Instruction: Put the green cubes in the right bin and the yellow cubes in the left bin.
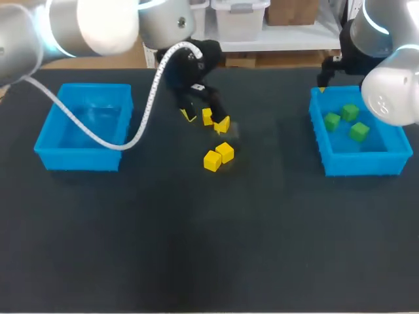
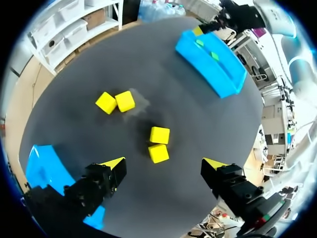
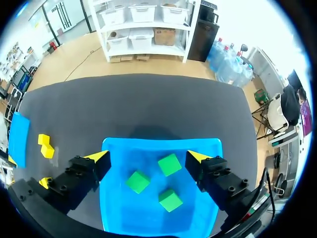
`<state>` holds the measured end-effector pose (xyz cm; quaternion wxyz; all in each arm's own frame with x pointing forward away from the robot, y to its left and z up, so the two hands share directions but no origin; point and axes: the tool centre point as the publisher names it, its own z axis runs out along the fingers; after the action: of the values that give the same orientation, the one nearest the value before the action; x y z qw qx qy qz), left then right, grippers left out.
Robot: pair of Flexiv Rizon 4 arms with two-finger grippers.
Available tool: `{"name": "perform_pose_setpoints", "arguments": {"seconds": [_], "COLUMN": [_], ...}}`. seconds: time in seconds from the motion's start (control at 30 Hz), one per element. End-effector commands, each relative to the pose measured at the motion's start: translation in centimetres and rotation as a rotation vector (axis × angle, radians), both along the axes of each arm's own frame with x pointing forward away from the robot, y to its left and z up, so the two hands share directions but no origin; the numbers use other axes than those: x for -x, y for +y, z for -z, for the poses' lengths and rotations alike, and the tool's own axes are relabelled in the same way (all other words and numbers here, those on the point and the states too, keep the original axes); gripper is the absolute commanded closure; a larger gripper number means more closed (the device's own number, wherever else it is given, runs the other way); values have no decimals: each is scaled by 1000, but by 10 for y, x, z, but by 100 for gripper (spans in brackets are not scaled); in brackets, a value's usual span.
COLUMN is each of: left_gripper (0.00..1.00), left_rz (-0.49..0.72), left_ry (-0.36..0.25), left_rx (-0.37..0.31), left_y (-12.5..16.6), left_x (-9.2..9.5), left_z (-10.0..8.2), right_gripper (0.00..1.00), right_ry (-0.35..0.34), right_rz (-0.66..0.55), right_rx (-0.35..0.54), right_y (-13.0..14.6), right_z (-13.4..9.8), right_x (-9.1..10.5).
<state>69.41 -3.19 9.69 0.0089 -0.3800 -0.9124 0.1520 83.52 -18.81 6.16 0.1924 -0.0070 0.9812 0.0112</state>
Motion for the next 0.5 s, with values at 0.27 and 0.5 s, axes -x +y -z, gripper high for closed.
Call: {"name": "perform_pose_setpoints", "arguments": {"seconds": [0.27, 0.5], "left_gripper": [0, 0], "left_rz": [48, 47], "left_ry": [25, -13], "left_rx": [-132, -204], "left_y": [-15, -15], "left_x": [-12, -23], "left_z": [26, 48], "right_gripper": [0, 0], "right_ry": [-4, -4], "right_rz": [2, 2], "right_rx": [1, 1], "right_y": [0, 0], "right_z": [0, 0], "right_x": [2, 2]}}
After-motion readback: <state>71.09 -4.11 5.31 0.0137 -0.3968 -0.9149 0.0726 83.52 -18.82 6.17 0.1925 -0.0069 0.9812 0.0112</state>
